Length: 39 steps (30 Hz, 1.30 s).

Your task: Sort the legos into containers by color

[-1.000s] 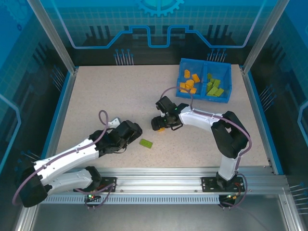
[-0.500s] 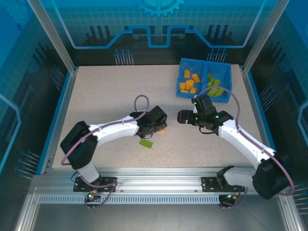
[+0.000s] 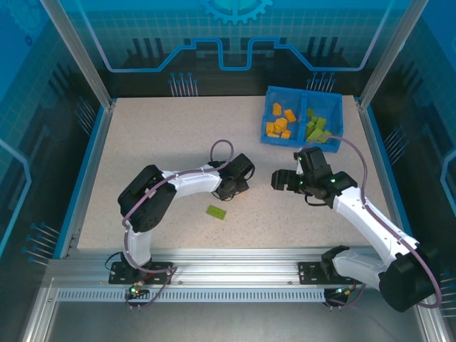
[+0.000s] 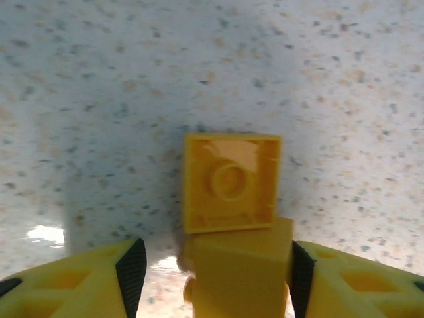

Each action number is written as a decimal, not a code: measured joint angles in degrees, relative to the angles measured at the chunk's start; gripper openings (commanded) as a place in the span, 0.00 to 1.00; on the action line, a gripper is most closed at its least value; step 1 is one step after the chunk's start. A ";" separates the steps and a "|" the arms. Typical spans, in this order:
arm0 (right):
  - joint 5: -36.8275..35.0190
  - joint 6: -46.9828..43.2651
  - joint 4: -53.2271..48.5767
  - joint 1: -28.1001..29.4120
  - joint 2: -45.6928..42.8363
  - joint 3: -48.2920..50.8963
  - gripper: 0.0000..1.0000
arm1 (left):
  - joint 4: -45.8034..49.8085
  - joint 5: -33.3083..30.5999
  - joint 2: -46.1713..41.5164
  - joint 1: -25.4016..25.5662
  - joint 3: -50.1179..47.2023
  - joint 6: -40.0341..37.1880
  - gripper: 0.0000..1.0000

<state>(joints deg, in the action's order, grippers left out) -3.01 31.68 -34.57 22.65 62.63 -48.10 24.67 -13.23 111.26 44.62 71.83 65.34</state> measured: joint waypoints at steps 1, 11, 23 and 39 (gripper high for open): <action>0.04 0.00 -0.04 0.00 -0.31 0.17 0.94 | -0.44 0.44 0.35 0.00 0.17 -0.04 0.53; 0.00 0.07 -1.44 -0.20 -2.32 0.48 0.95 | -0.44 1.77 0.13 -0.22 0.20 -1.09 0.28; -0.52 1.40 -4.74 -0.22 -8.26 0.24 0.95 | 0.31 1.86 -7.96 2.71 3.48 -6.43 0.18; -8.81 7.87 -7.63 -0.59 -20.52 -0.35 0.96 | -1.62 -6.27 13.57 2.64 48.68 -35.74 0.18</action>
<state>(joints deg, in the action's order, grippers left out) -11.81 39.55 -42.19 22.06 42.11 -48.45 23.05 -19.51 124.84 47.27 120.51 29.61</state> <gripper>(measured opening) 0.963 0.296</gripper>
